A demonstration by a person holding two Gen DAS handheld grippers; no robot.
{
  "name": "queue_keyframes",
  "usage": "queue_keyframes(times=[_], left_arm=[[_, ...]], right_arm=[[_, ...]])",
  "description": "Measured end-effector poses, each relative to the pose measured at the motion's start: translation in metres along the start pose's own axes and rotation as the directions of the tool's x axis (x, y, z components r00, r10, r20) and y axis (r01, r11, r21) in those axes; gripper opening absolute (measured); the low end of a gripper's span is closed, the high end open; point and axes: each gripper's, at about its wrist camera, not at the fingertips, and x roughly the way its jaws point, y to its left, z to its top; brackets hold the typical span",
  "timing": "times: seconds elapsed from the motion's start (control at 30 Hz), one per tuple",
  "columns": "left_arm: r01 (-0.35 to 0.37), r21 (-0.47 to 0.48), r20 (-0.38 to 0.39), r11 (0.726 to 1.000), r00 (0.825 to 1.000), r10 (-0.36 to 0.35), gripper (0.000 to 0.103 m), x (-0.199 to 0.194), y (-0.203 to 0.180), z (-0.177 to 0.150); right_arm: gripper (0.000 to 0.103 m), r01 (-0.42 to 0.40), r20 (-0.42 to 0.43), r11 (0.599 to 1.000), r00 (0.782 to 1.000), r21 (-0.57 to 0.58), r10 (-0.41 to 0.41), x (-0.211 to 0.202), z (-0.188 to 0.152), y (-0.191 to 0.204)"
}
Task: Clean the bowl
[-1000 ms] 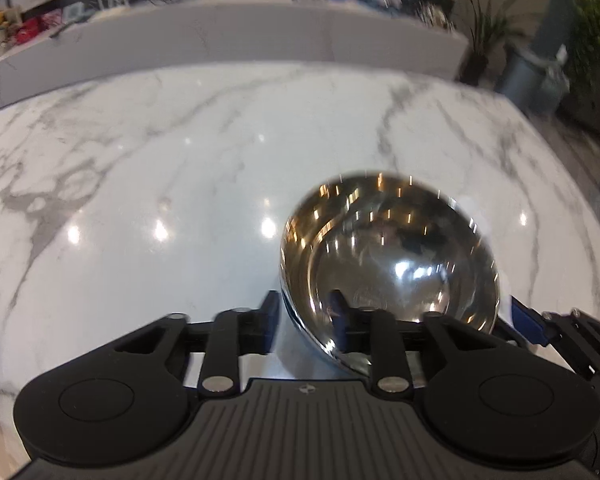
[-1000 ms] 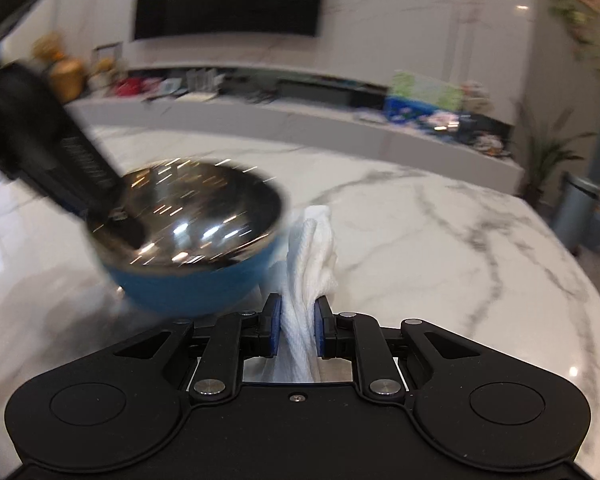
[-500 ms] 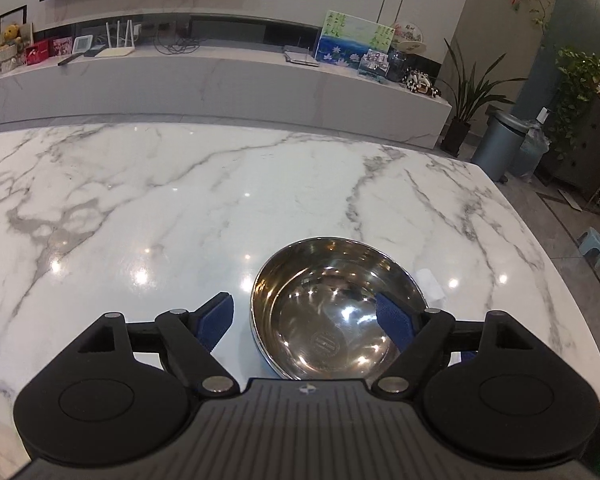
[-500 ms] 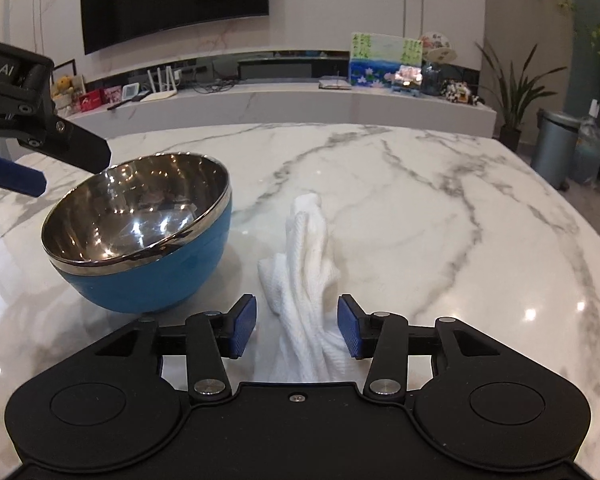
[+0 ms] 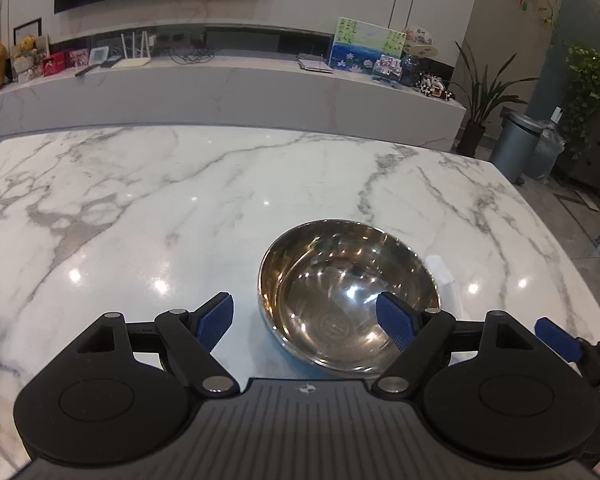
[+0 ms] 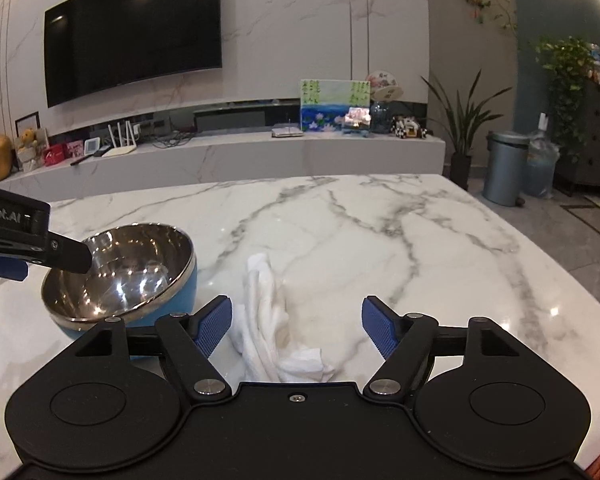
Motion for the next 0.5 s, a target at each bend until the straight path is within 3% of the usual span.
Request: queue_keyframes(times=[0.3,0.5], left_arm=[[-0.052,0.047,0.021,0.998,0.998,0.051,0.078,-0.007,-0.006,-0.007],[-0.030,0.027,0.017,0.999,0.999,0.030,0.078,-0.012,-0.005,-0.017]], right_arm=[[0.070,-0.012,-0.012,1.000,1.000,0.025,0.012,-0.015,0.005,0.003],[0.070,-0.011,0.009,1.000,1.000,-0.013,0.011,-0.027,0.002,0.008]])
